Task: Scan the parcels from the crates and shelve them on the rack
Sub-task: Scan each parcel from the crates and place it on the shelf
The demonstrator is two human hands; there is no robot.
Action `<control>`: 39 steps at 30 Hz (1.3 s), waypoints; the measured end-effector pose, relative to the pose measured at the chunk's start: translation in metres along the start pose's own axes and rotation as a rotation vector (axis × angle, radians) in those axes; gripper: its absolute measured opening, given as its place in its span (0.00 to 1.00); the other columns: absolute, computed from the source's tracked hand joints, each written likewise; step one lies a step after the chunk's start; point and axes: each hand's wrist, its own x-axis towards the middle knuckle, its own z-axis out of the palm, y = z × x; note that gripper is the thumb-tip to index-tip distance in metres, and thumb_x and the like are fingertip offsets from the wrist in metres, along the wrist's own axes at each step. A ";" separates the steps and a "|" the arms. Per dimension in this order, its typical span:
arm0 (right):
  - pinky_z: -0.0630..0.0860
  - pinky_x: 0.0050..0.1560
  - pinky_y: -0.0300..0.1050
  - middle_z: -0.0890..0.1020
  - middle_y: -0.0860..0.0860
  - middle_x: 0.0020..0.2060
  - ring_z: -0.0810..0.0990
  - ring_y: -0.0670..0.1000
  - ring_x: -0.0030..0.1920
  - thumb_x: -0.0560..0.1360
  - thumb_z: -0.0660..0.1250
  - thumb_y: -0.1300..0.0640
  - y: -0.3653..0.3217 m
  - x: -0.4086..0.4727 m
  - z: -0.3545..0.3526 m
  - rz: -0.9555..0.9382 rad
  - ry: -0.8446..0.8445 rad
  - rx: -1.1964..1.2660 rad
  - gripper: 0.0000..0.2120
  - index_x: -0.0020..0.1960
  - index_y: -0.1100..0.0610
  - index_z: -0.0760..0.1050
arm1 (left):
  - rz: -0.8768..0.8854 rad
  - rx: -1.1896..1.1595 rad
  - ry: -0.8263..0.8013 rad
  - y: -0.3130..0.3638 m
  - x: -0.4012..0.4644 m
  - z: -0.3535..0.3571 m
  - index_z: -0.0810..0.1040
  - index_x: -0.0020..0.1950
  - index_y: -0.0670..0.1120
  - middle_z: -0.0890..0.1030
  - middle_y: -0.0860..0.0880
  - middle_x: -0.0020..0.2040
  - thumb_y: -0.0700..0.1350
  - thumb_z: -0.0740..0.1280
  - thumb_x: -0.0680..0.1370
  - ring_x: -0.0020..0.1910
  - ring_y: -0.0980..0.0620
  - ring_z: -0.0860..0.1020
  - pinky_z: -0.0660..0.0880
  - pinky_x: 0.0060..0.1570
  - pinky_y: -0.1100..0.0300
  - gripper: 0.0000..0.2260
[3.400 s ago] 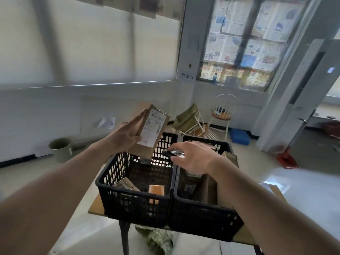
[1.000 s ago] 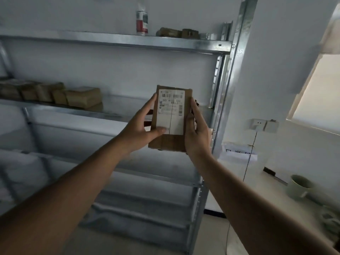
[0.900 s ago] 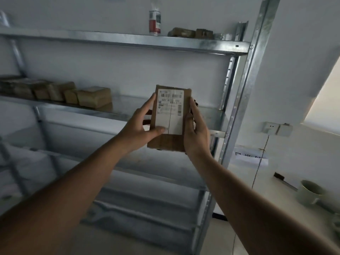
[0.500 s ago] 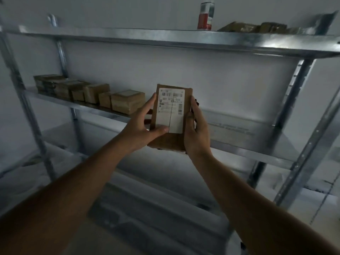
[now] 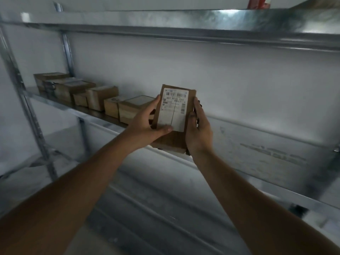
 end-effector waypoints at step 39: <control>0.73 0.47 0.48 0.77 0.52 0.54 0.76 0.53 0.43 0.87 0.61 0.48 0.035 0.108 0.071 0.395 0.227 -0.175 0.23 0.81 0.41 0.68 | 0.100 0.482 -0.471 -0.070 0.163 -0.014 0.80 0.56 0.44 0.80 0.47 0.51 0.41 0.64 0.81 0.47 0.52 0.78 0.76 0.42 0.58 0.07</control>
